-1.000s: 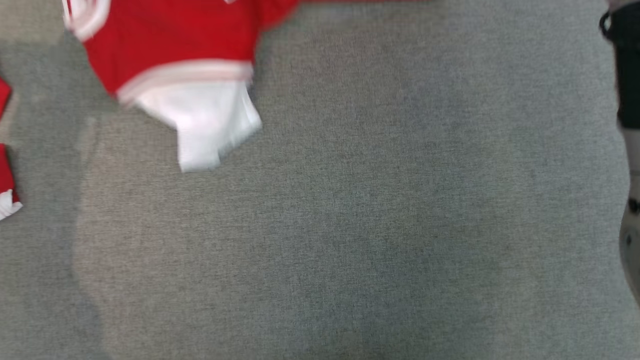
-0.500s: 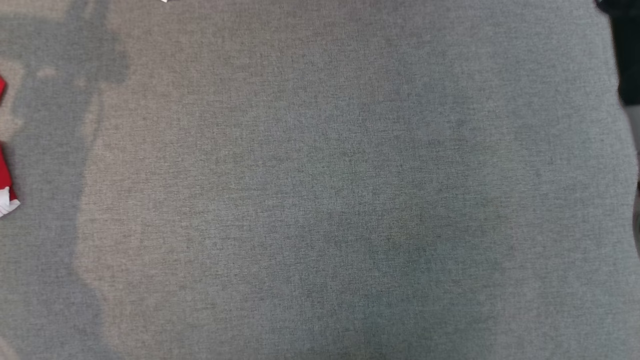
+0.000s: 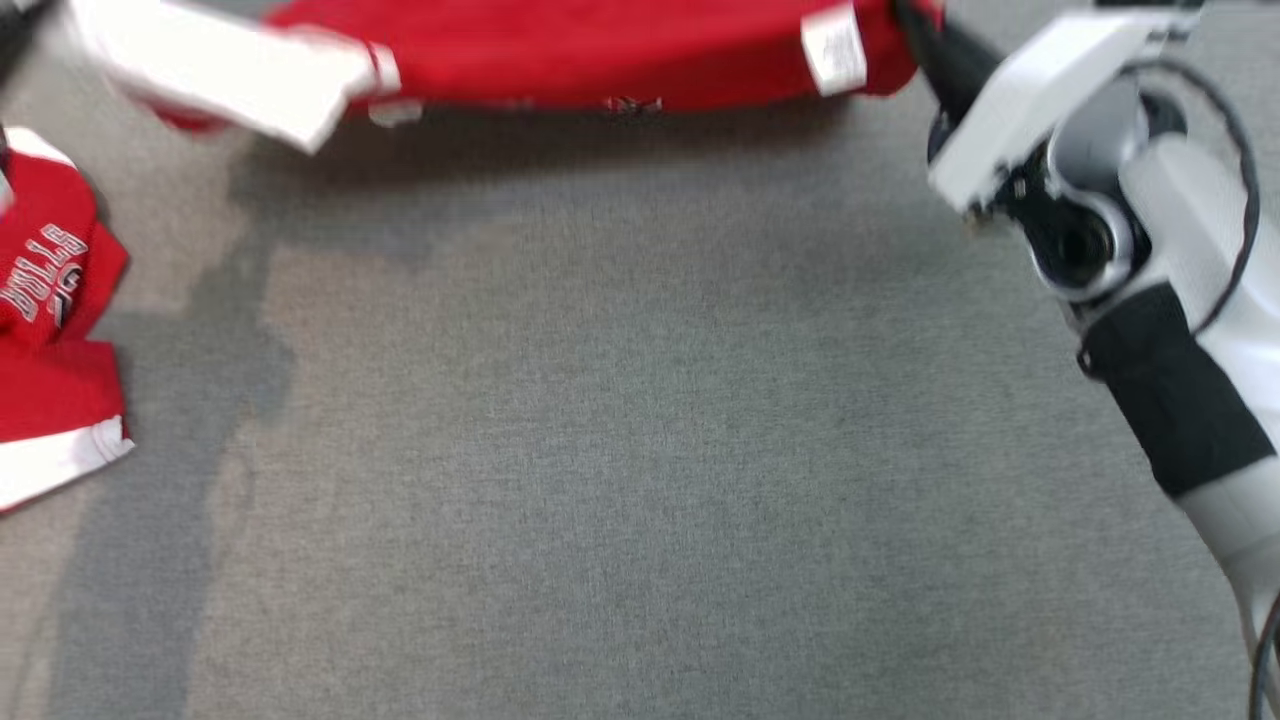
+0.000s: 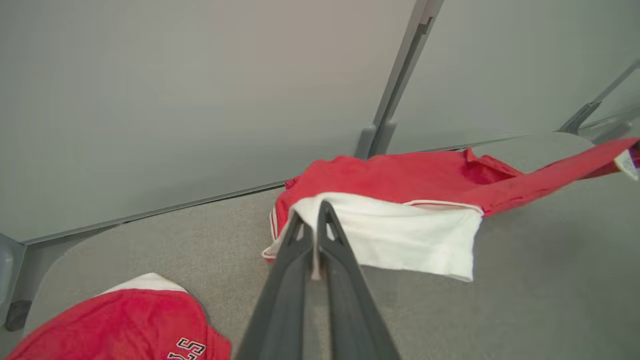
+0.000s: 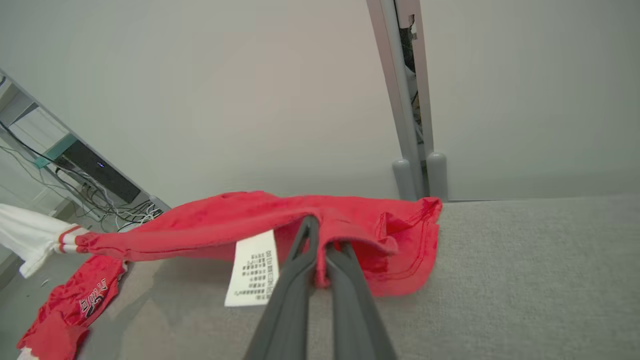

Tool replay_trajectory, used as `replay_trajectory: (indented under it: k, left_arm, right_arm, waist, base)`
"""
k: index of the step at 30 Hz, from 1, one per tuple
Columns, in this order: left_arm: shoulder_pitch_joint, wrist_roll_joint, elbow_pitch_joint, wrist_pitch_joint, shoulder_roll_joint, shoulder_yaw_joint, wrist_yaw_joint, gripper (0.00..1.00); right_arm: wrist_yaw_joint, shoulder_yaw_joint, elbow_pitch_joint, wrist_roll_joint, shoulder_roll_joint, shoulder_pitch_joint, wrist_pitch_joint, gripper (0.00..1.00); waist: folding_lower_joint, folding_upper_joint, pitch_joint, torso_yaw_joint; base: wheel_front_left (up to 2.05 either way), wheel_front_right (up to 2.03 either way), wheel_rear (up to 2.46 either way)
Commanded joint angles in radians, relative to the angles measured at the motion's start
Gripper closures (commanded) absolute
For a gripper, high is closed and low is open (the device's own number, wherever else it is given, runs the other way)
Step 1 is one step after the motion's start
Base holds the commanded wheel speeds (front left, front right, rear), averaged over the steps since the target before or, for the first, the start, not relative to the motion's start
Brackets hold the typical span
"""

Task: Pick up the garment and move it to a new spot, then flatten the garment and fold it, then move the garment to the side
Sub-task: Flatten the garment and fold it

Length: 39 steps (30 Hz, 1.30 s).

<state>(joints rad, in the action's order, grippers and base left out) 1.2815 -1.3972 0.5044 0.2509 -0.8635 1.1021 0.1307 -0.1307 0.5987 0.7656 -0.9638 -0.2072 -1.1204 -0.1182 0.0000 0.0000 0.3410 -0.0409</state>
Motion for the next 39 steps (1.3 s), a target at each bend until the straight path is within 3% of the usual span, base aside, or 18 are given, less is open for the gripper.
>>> replay_trajectory:
  k: [1, 12, 21, 33, 39]
  left_arm:
    - [-0.025, -0.012, -0.006, 0.009, -0.007, 0.01, 0.0, 1.0]
    - [-0.312, -0.182, -0.227, 0.282, -0.106, 0.142, 0.0, 1.0]
    - [-0.529, -0.275, -0.5, 0.404, -0.201, 0.169, -0.042, 1.0]
    - [-0.683, -0.325, -0.732, 0.447, -0.309, 0.174, -0.09, 1.0]
    - [-0.689, -0.334, -0.77, 0.448, -0.336, 0.169, -0.096, 1.0]
  right_arm:
    - [0.0, 0.01, -0.009, -0.015, -0.019, 0.024, -0.012, 1.0]
    - [0.0, 0.124, -0.126, -0.195, -0.187, 0.285, -0.28, 1.0]
    - [0.0, 0.135, -0.232, -0.256, -0.296, 0.475, -0.415, 1.0]
    - [0.0, 0.009, -0.455, -0.222, -0.455, 0.781, -0.518, 1.0]
    - [0.0, -0.13, -0.558, -0.155, -0.436, 0.897, -0.581, 1.0]
  waist:
    - [0.0, 0.0, -0.057, 0.001]
    - [0.0, 0.0, -0.244, 0.007]
    - [0.0, 0.0, -0.33, 0.003]
    - [0.0, 0.0, -0.344, 0.008]
    - [0.0, 0.0, -0.328, 0.001]
  base:
    - [0.0, 0.0, 0.0]
    - [0.0, 0.0, 0.0]
    - [0.0, 0.0, 0.0]
    - [0.0, 0.0, 0.0]
    - [0.0, 0.0, 0.0]
